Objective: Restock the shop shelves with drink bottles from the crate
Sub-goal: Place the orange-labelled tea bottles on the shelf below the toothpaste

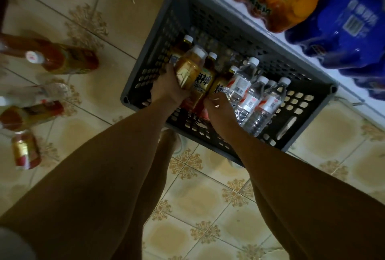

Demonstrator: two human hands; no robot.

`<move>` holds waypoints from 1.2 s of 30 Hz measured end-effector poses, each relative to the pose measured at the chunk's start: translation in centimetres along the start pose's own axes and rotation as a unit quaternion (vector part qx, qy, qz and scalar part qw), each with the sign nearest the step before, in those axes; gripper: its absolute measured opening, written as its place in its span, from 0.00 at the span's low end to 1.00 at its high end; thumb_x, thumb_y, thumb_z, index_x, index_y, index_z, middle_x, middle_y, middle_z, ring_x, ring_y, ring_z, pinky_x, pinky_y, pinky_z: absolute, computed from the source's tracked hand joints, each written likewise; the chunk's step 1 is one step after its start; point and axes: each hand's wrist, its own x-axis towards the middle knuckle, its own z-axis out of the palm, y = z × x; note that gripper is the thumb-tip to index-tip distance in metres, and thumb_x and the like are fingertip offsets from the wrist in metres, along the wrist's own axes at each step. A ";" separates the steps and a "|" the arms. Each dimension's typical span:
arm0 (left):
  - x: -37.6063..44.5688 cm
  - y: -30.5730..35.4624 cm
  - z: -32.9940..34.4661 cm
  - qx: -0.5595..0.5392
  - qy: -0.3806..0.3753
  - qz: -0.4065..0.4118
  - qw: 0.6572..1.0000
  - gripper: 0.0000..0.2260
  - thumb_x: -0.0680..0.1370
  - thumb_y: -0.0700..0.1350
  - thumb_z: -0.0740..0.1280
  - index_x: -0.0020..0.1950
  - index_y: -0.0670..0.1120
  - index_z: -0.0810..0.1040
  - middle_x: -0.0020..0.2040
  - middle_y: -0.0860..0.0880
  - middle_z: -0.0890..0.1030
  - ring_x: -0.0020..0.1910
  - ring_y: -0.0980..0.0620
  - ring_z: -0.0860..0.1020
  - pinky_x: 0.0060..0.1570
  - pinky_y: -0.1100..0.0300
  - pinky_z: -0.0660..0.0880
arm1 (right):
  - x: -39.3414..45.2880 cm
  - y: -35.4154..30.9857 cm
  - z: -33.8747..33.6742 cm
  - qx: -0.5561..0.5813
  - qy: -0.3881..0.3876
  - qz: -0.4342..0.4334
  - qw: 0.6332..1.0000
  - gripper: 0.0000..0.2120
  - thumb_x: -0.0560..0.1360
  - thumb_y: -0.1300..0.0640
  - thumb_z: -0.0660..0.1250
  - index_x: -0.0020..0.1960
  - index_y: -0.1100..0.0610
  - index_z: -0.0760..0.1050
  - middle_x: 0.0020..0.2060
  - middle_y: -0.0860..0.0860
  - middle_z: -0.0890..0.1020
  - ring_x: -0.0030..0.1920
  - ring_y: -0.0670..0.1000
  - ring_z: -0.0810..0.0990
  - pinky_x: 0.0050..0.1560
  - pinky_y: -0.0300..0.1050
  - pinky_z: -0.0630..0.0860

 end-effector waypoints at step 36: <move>-45.3 24.6 -38.5 -0.385 -0.230 0.227 0.864 0.21 0.77 0.60 0.67 0.69 0.58 0.71 0.62 0.50 0.81 0.61 0.48 0.80 0.59 0.37 0.77 | -46.7 -29.3 -26.0 0.226 -0.041 -0.209 0.950 0.21 0.77 0.44 0.69 0.67 0.44 0.70 0.60 0.49 0.81 0.58 0.50 0.82 0.56 0.61 0.80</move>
